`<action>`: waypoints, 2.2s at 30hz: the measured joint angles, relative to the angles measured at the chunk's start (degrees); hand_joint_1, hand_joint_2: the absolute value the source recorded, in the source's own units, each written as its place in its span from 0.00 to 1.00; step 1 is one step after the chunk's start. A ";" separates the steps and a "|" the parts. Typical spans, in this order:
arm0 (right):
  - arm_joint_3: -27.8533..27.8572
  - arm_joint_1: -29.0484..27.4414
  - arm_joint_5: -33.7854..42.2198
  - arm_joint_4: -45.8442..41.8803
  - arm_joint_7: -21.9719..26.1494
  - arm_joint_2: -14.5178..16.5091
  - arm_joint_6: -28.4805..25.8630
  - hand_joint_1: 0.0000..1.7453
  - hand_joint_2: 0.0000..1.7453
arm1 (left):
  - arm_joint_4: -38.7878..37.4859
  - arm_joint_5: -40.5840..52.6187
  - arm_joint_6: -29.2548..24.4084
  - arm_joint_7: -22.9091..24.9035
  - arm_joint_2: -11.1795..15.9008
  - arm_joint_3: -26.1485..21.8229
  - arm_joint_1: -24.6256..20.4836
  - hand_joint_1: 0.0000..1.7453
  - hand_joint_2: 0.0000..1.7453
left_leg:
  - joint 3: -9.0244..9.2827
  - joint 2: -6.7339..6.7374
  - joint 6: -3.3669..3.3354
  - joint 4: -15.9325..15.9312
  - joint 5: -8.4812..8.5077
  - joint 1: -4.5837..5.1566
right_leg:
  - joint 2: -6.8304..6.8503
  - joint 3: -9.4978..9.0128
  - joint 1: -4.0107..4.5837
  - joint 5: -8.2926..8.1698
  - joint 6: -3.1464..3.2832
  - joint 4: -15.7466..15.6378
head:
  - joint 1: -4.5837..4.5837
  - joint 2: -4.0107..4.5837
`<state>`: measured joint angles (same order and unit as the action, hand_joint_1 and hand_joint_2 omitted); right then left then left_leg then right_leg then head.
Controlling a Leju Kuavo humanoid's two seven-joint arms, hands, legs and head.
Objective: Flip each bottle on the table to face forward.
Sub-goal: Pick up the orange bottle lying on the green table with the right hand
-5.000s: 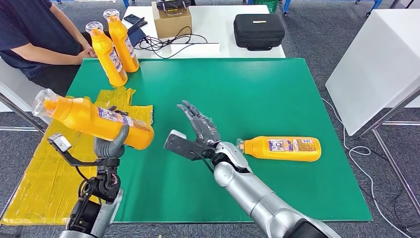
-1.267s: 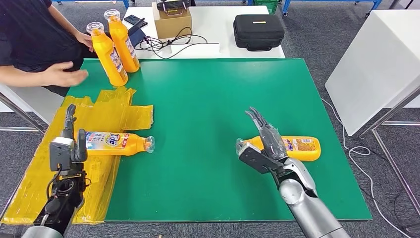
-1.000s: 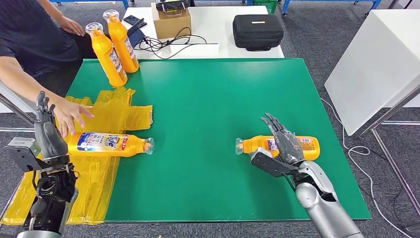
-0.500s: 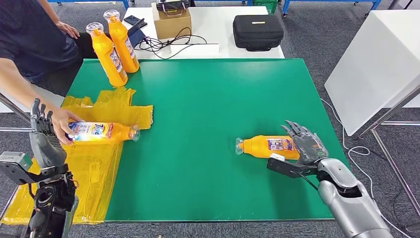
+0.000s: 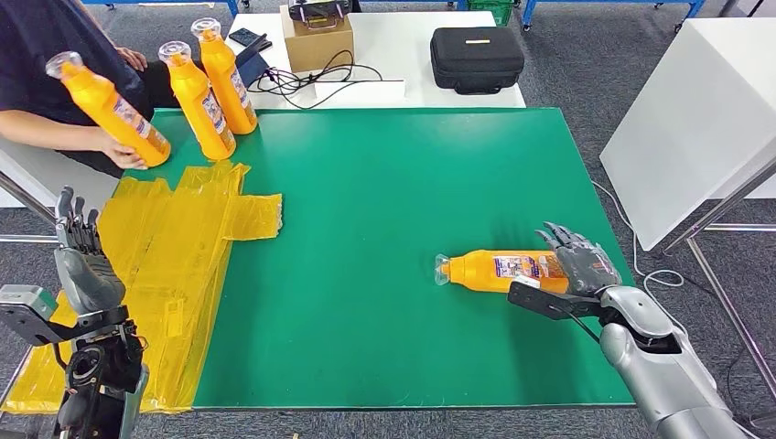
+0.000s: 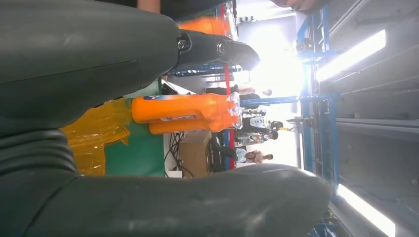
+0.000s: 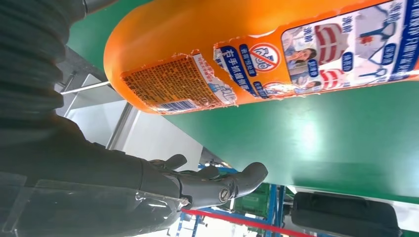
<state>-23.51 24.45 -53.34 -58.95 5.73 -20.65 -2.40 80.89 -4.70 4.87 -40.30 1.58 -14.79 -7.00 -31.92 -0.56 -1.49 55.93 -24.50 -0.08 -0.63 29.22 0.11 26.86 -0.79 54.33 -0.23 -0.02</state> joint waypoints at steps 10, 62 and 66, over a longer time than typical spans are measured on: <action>-0.61 4.12 -3.02 6.15 -0.02 1.19 -0.47 0.00 1.00 | 0.40 -0.28 1.73 0.00 -0.81 -0.42 0.16 0.00 0.00 | -0.01 0.02 0.00 0.00 0.00 0.01 | -0.01 -0.02 -0.02 0.00 0.00 0.01 | -0.01 0.00; 4.77 10.25 32.14 22.96 16.63 14.80 20.02 1.00 1.00 | -10.09 -18.87 14.74 2.86 0.79 7.10 -0.04 0.00 1.00 | 0.85 0.27 0.04 -0.01 -0.01 -0.15 | -0.24 -0.77 0.20 -0.15 0.16 -0.10 | 0.00 0.00; 5.13 7.15 43.18 14.62 18.67 14.96 19.45 1.00 1.00 | -10.74 -20.90 15.62 3.04 1.04 9.59 0.65 0.00 1.00 | 0.47 0.23 0.02 -0.01 0.03 -0.14 | -0.16 -0.48 0.19 -0.16 0.16 -0.05 | 0.01 0.00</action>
<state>-18.38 31.60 -10.16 -44.33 24.40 -5.69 17.04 70.15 -25.60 20.49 -37.26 2.62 -5.20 -6.34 -31.45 -0.33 -1.46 55.92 -24.48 -0.22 -0.79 28.73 0.30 26.70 -0.63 54.28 -0.22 -0.02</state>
